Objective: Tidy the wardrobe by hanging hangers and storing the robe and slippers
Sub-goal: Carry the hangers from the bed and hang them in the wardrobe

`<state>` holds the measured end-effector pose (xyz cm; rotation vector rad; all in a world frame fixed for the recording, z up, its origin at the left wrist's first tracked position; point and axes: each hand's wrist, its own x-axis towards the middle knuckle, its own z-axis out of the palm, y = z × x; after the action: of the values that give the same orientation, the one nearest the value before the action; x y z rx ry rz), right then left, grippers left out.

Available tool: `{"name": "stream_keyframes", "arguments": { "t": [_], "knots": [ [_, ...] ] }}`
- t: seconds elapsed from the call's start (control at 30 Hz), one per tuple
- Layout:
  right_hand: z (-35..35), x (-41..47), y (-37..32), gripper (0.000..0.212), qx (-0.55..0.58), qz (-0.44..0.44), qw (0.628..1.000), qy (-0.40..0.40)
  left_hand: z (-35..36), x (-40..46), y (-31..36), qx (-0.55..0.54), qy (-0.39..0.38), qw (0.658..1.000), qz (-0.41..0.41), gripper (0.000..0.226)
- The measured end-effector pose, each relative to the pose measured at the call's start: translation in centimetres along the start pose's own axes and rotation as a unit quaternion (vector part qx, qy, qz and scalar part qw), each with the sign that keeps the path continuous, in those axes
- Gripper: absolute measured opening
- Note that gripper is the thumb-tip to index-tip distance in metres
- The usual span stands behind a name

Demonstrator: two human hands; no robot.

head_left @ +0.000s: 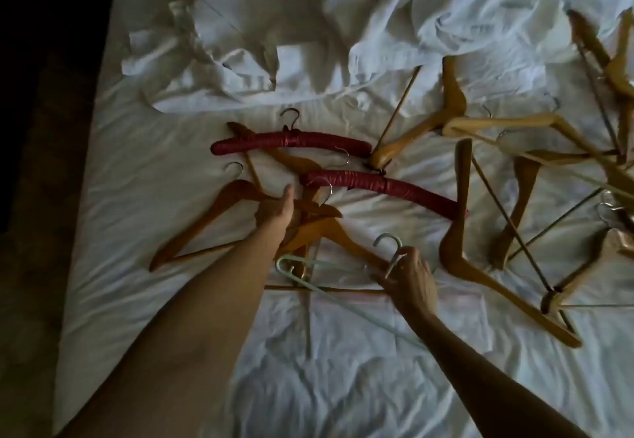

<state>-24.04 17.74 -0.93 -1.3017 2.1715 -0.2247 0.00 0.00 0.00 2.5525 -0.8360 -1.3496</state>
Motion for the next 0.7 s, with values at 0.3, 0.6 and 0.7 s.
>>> {"name": "stream_keyframes", "arguments": {
  "t": [0.3,0.6,0.7],
  "knots": [
    [1.4,-2.0,5.4,0.053,-0.081,-0.076,0.992,0.067,1.1,2.4,-0.9,-0.203,-0.007,0.977,-0.061,0.033],
    [-5.5,-5.6,1.4,0.016,0.05,-0.093,0.994,-0.019,-8.1,-4.8,-7.0,-0.141,0.061,0.988,0.013,0.052],
    [-9.2,-8.9,-4.6,0.032,0.182,-0.038,0.975,-0.12,-13.2,-8.9,-8.5,-0.174,0.02,0.983,0.058,0.041]
  ]
}}
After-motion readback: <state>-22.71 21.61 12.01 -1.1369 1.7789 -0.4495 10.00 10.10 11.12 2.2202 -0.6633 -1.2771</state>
